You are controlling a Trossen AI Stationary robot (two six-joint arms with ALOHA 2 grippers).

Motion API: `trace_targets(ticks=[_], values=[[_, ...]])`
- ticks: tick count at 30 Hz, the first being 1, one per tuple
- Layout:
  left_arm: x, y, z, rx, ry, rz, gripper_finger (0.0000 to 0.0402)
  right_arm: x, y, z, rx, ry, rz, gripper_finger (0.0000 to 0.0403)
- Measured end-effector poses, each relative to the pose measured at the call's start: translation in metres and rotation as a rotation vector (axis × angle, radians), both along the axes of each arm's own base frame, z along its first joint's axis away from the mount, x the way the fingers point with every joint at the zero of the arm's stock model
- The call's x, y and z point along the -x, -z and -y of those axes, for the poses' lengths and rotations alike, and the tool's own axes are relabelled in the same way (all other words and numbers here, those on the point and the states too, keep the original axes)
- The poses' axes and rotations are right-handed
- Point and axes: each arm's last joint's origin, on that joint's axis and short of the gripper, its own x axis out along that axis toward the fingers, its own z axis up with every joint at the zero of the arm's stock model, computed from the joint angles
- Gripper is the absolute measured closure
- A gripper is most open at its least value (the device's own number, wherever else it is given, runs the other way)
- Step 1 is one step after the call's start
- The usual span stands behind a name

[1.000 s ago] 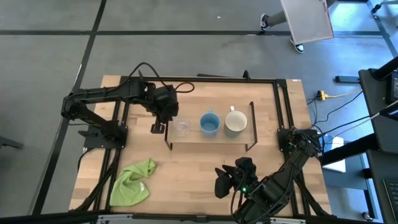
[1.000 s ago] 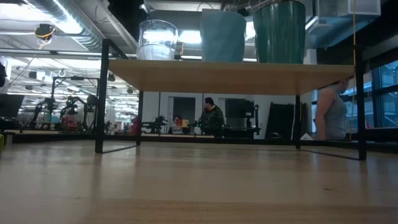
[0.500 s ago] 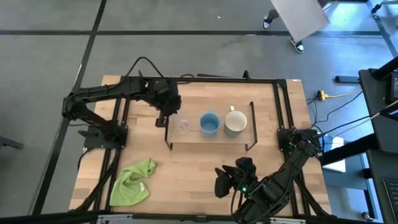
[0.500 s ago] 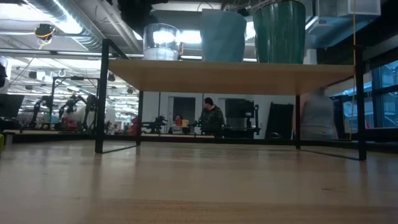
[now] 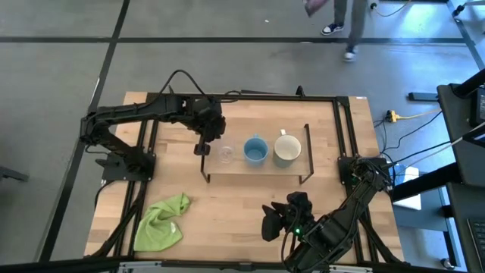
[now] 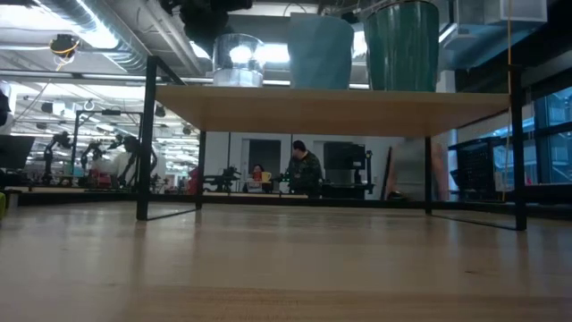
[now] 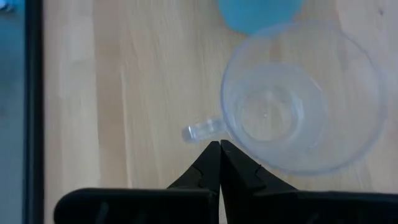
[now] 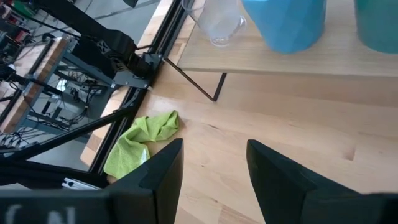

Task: Stack small to large cups/mugs on shelf
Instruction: Put the transparent mug on the shelf, then return to Home Position

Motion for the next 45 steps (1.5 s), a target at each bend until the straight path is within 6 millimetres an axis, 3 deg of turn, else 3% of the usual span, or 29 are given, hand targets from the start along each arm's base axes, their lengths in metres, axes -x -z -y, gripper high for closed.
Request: trace_targets(ticks=[22, 35, 40, 45], values=[[-0.004, 0.004, -0.001, -0.009, 0.033, -0.004, 0.0401, 0.0, 0.0, 0.0, -0.005, 0.0, -0.005, 0.0226], [0.006, 0.007, -0.001, -0.068, -0.01, -0.123, 0.0401, 0.0, 0.0, 0.0, 0.002, -0.005, -0.009, 0.0226], [0.024, -0.011, 0.011, -0.054, -0.014, -0.067, 0.0385, -0.001, -0.002, 0.002, 0.09, -0.03, 0.001, 0.0226], [0.06, -0.05, 0.035, 0.071, 0.006, 0.173, 0.037, 0.006, -0.023, 0.012, 0.262, -0.094, 0.023, 0.0226]])
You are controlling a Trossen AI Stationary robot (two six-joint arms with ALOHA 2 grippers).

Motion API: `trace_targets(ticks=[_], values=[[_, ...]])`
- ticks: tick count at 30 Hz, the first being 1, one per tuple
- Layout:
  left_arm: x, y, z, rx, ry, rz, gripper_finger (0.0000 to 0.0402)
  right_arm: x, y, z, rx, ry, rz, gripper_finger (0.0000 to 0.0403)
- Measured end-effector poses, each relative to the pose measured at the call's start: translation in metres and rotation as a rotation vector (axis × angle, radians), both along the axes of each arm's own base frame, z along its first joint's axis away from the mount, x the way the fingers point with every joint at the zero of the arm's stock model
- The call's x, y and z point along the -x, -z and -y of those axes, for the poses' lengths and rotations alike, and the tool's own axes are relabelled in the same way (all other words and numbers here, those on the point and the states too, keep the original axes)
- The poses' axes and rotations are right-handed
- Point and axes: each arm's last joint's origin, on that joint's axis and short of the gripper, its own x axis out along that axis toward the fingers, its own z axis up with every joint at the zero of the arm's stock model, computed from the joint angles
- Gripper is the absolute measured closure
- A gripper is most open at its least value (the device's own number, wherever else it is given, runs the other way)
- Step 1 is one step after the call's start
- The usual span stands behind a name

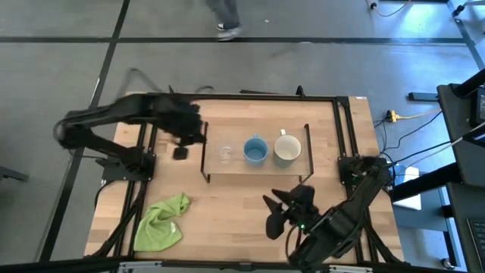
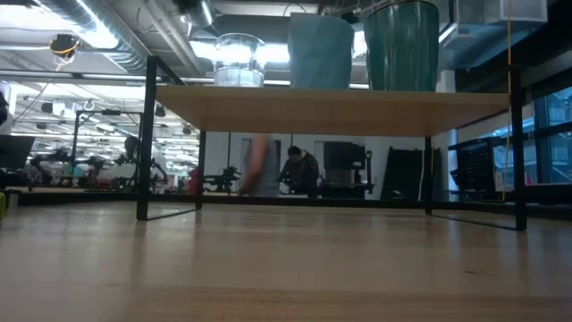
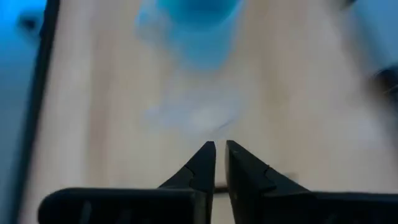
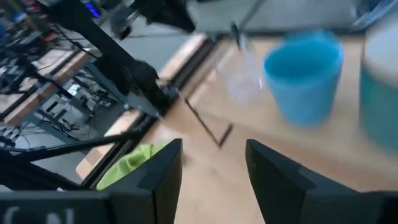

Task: Stack small to large cups/mugs on shelf
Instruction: Return to Home Position

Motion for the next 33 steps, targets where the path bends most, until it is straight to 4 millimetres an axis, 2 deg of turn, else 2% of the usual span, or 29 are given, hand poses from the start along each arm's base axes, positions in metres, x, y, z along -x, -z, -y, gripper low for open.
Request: trace_targets(ticks=[4, 7, 9, 11, 13, 16, 20, 22, 24, 28, 31, 33], values=[[0.038, -0.044, 0.025, 0.243, 0.098, 0.344, 0.0369, 0.012, -0.033, 0.018, 0.121, -0.084, -0.014, 0.0226], [0.073, -0.078, 0.038, 0.325, 0.141, 0.618, 0.0373, 0.024, -0.065, 0.04, 0.206, -0.157, -0.025, 0.0226], [0.096, -0.093, 0.044, 0.376, 0.177, 0.777, 0.0374, 0.034, -0.088, 0.052, 0.274, -0.214, -0.019, 0.0226], [0.115, -0.094, 0.048, 0.428, 0.217, 0.873, 0.0374, 0.046, -0.11, 0.062, 0.346, -0.283, -0.012, 0.0226], [0.127, -0.085, 0.051, 0.494, 0.238, 0.969, 0.0374, 0.058, -0.126, 0.072, 0.406, -0.369, -0.02, 0.0226], [0.125, -0.045, 0.06, 0.634, 0.304, 1.084, 0.0374, 0.077, -0.138, 0.086, 0.442, -0.449, -0.045, 0.0226], [0.109, 0.034, 0.082, 0.838, 0.43, 1.247, 0.0374, 0.097, -0.123, 0.088, 0.42, -0.476, -0.08, 0.0238], [0.109, 0.07, 0.09, 0.928, 0.407, 1.349, 0.0374, 0.105, -0.108, 0.082, 0.397, -0.49, -0.076, 0.0248], [0.114, 0.096, 0.096, 1.012, 0.351, 1.422, 0.0374, 0.116, -0.089, 0.079, 0.375, -0.473, -0.051, 0.0259], [0.126, 0.122, 0.101, 1.083, 0.295, 1.467, 0.0374, 0.154, -0.043, 0.088, 0.329, -0.345, 0.086, 0.0281], [0.131, 0.131, 0.102, 1.11, 0.309, 1.441, 0.0374, 0.183, -0.001, 0.097, 0.268, -0.282, 0.259, 0.0289], [0.132, 0.133, 0.1, 1.12, 0.271, 1.437, 0.0374, 0.196, 0.015, 0.103, 0.197, -0.28, 0.34, 0.029]])
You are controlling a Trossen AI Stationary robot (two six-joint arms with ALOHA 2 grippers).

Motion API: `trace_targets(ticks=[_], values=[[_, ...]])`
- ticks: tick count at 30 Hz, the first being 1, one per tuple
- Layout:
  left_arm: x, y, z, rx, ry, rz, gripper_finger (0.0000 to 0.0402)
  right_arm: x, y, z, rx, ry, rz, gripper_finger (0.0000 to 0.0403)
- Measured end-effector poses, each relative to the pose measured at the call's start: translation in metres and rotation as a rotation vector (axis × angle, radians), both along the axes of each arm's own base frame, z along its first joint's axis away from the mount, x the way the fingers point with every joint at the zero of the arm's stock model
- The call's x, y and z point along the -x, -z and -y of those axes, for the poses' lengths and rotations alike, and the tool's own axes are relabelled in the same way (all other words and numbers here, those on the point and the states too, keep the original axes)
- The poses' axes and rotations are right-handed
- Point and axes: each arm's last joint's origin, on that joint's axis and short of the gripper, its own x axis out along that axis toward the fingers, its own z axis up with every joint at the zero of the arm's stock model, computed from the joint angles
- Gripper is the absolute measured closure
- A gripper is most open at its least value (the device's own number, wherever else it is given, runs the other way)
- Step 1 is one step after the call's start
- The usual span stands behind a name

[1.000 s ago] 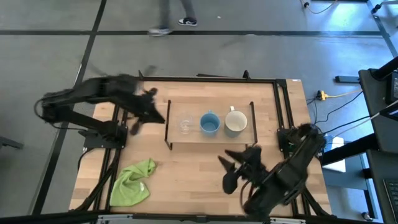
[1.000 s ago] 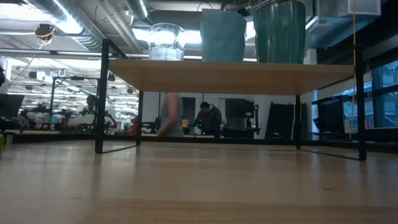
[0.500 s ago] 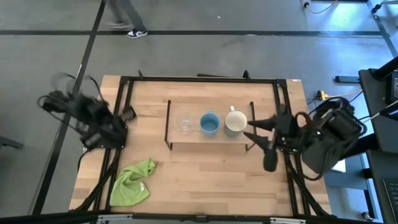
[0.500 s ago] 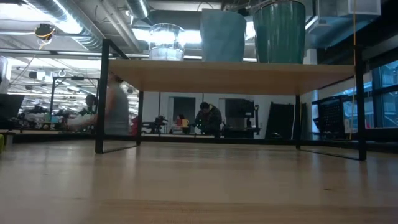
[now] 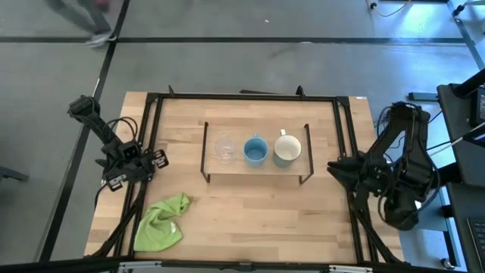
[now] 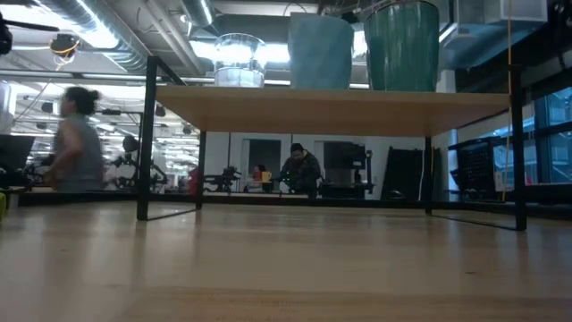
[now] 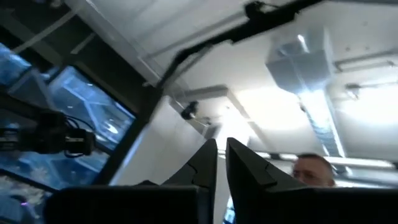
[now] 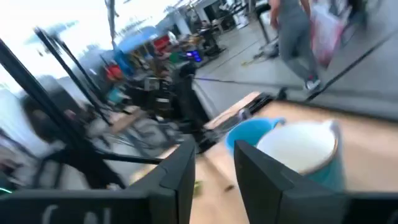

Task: Stack small to large cups/mugs on shelf
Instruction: Return to Home Position

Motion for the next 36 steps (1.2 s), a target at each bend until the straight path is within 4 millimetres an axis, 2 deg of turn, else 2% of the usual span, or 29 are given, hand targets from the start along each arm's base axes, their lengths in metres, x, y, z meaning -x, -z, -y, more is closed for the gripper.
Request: trace_targets(ticks=[3, 6, 8, 10, 15, 18, 20, 22, 24, 26, 28, 30, 33, 36], values=[[0.001, 0.0, 0.0, 0.035, 0.032, -0.012, 0.0374, 0.007, 0.006, 0.006, -0.125, -0.026, 0.044, 0.0291], [0.003, -0.002, 0.0, 0.049, 0.099, 0.008, 0.0374, 0.01, 0.0, 0.008, -0.314, -0.146, -0.04, 0.0291], [0.004, -0.003, -0.001, 0.062, 0.116, 0.019, 0.0374, 0.009, -0.004, 0.002, -0.473, -0.274, -0.116, 0.0291], [0.004, -0.003, -0.001, 0.045, 0.089, 0.032, 0.0374, 0.006, -0.008, -0.006, -0.552, -0.304, -0.083, 0.0291], [0.005, 0.0, 0.0, -0.047, 0.132, 0.075, 0.0374, 0.001, -0.02, -0.009, -0.011, -0.267, -0.067, 0.0291], [0.008, 0.005, -0.003, -0.221, 0.188, 0.224, 0.0374, 0.007, -0.033, -0.008, 0.166, -0.334, -0.06, 0.0292], [0.009, 0.007, -0.005, -0.332, 0.214, 0.318, 0.0374, 0.011, -0.04, -0.006, 0.249, -0.457, -0.019, 0.0292], [0.008, 0.009, -0.012, -0.369, 0.18, 0.337, 0.0374, 0.014, -0.045, -0.004, 0.36, -0.633, 0.127, 0.0292], [0.004, 0.01, -0.019, -0.379, 0.141, 0.308, 0.0374, 0.024, -0.045, 0.006, 0.513, -0.789, 0.416, 0.0292], [-0.005, 0.013, -0.026, -0.397, 0.102, 0.212, 0.0374, 0.032, -0.025, 0.023, 0.565, -0.788, 0.563, 0.0293], [-0.009, 0.014, -0.036, -0.403, 0.079, 0.17, 0.0374, 0.032, 0.002, 0.038, 0.486, -0.682, 0.58, 0.0293], [-0.007, 0.007, -0.045, -0.423, 0.099, 0.187, 0.0374, 0.032, 0.032, 0.049, 0.473, -0.642, 0.632, 0.0293], [0.001, -0.009, -0.056, -0.507, 0.135, 0.246, 0.0374, 0.038, 0.062, 0.059, 0.535, -0.67, 0.818, 0.0293], [0.004, -0.014, -0.066, -0.553, 0.163, 0.146, 0.0374, 0.037, 0.093, 0.071, 0.423, -0.585, 0.724, 0.0293]])
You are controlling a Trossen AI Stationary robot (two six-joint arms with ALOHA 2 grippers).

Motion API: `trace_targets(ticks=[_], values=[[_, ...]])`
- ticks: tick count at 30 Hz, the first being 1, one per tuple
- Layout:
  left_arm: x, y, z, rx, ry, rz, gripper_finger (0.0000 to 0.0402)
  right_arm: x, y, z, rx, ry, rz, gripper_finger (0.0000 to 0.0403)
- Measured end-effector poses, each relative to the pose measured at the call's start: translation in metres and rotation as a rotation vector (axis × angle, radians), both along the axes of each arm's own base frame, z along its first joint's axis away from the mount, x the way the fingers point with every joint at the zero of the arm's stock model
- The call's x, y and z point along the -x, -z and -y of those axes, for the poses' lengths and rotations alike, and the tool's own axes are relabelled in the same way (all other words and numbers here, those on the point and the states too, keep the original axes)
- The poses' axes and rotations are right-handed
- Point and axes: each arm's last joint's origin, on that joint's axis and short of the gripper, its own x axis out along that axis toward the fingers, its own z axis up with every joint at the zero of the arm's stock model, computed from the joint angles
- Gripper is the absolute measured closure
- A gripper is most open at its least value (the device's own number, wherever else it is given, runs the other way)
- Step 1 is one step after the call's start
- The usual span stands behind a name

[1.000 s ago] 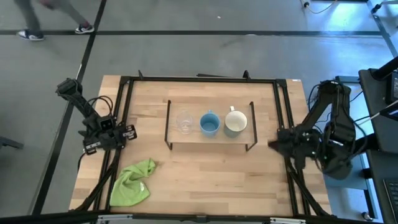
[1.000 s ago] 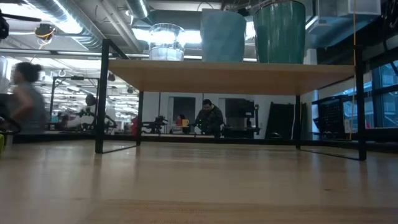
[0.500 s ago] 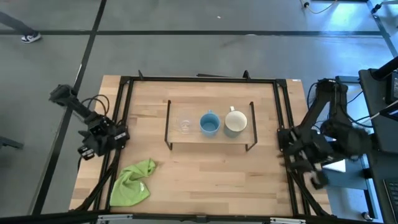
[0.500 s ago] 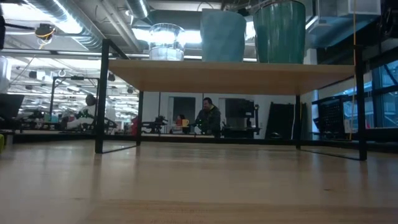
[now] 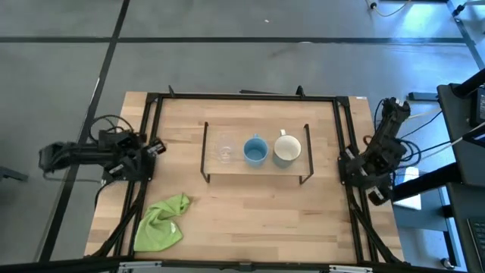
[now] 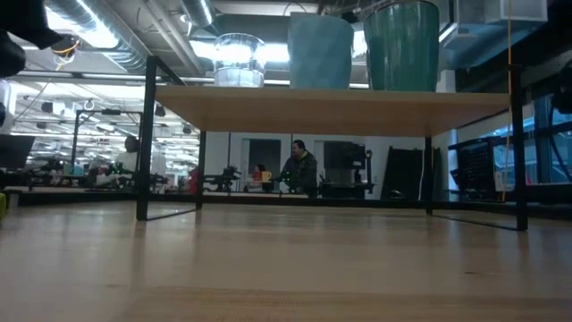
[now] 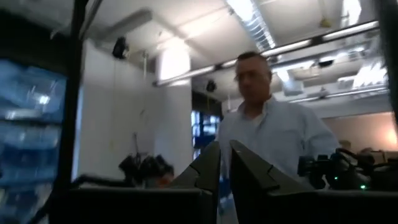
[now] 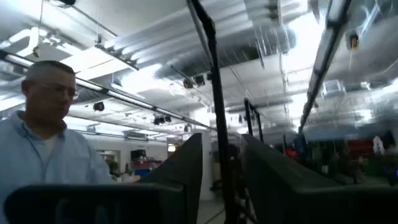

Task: Stack small to large cups/mugs on shelf
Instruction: Return to Home Position

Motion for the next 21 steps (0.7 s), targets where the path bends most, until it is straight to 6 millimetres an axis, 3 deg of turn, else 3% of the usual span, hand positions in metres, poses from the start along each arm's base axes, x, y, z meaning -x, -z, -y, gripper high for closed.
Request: trace_targets(ticks=[6, 11, 16, 21], values=[[-0.009, 0.023, -0.027, 0.009, -0.195, -0.287, 0.0374, 0.002, 0.037, 0.011, -0.07, 0.013, -0.019, 0.0293], [-0.012, 0.054, -0.062, 0.175, -0.461, -0.552, 0.0374, -0.002, 0.043, 0.015, -0.114, 0.171, -0.158, 0.0293], [-0.003, 0.059, -0.079, 0.215, -0.684, -0.542, 0.0374, -0.004, 0.048, 0.014, -0.07, 0.218, -0.225, 0.0293], [-0.003, 0.071, -0.093, 0.447, -0.845, -0.621, 0.0374, -0.008, 0.061, 0.011, -0.057, 0.23, -0.355, 0.0293]])
